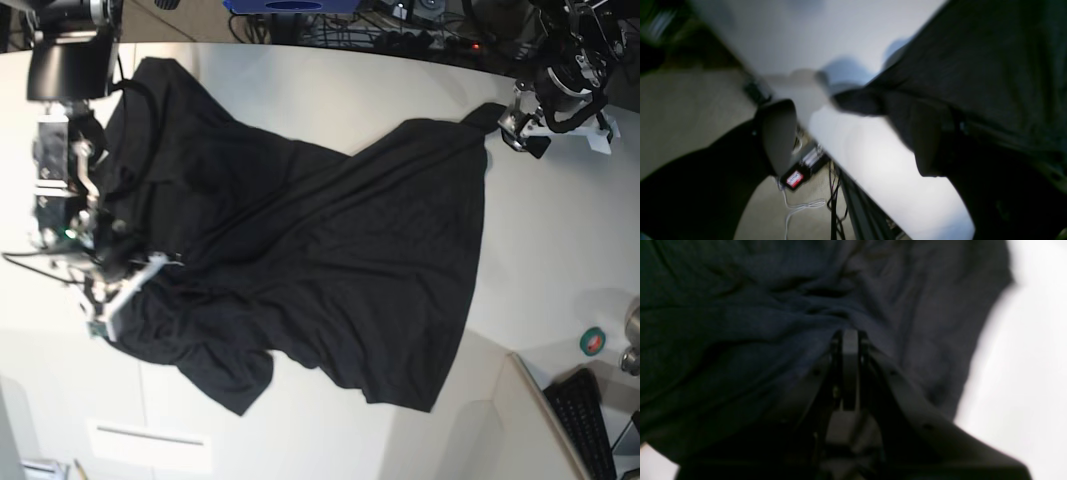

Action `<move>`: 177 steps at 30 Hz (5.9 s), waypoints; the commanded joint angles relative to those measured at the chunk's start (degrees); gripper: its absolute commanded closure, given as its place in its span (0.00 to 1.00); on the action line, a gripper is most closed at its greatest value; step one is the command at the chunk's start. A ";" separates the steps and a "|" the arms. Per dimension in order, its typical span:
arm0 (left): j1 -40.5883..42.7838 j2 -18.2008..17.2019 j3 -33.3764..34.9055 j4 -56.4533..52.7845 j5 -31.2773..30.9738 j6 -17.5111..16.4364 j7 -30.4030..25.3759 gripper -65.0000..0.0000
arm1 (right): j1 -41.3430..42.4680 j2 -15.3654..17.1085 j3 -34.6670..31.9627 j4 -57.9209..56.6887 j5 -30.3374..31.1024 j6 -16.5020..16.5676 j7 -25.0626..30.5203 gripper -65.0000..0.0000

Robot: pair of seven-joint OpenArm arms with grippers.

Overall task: Layout the t-shirt on the table in an organized manner, then fold the t-shirt properly
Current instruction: 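Pull the held edges apart with both grippers to smooth the shirt, then regrasp the shirt edge with the left gripper and tug it outward, then grasp the shirt's hem corners with both grippers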

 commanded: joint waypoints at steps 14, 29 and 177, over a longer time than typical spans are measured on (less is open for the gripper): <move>-36.37 -10.15 30.21 -38.73 0.42 0.11 -8.75 1.00 | -20.28 1.39 6.20 10.16 0.12 0.34 -5.60 1.00; -53.86 -10.67 52.01 -76.79 0.42 0.29 -30.20 1.00 | -24.15 1.04 13.41 -5.57 0.12 0.34 0.29 1.00; -23.27 -12.43 2.17 -50.51 0.25 -37.78 -25.27 1.00 | -16.41 7.28 21.76 -17.35 7.15 31.77 7.76 0.44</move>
